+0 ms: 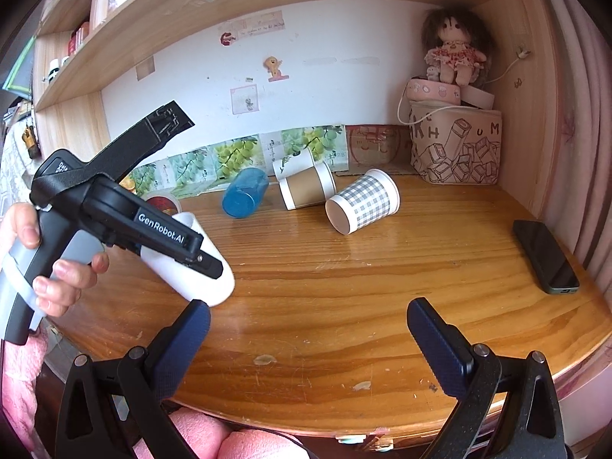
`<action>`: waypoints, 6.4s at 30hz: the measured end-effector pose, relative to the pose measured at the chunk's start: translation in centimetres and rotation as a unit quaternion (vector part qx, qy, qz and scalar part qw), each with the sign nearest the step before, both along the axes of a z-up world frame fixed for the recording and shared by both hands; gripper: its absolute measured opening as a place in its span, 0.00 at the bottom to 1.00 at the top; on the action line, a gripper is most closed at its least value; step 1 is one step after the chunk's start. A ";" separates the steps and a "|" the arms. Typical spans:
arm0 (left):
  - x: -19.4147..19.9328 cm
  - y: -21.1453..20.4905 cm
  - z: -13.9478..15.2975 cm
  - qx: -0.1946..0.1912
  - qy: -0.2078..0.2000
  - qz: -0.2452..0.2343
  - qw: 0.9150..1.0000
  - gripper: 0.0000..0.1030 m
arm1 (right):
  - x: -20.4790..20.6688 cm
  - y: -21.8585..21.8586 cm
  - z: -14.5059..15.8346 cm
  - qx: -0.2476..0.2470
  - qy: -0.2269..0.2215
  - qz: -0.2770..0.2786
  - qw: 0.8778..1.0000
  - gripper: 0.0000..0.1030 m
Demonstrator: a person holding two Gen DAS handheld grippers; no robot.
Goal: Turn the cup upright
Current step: 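Rotate the held white cup with the left tool, rim turning downward, then turn the white cup base-down and lower it toward the desk, then grasp the white cup with the right tool while the left tool holds it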
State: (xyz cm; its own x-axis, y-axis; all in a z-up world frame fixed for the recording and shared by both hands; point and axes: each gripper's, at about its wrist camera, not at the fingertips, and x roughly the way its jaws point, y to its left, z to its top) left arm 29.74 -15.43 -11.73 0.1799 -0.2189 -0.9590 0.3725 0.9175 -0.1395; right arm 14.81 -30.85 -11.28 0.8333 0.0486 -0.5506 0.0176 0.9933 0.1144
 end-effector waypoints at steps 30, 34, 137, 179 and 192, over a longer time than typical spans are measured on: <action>-6.2 1.8 -0.2 -0.003 0.044 0.008 0.999 0.68 | -3.8 0.7 0.6 0.017 0.004 0.005 1.000 1.00; -5.1 2.1 -0.6 -0.011 0.042 0.005 0.999 0.67 | -3.1 0.8 0.2 0.012 0.013 0.005 1.000 1.00; -6.8 24.6 -2.6 -0.153 -0.196 0.072 0.966 0.81 | 14.8 21.0 -4.2 0.051 0.204 0.125 0.970 1.00; -6.2 23.3 -3.3 -0.160 -0.159 0.054 0.973 0.81 | 15.3 22.0 -3.6 0.041 0.224 0.143 0.963 0.65; -6.2 23.3 -3.5 -0.156 -0.153 0.056 0.974 0.81 | 14.6 22.3 -4.4 0.022 0.235 0.141 0.961 0.65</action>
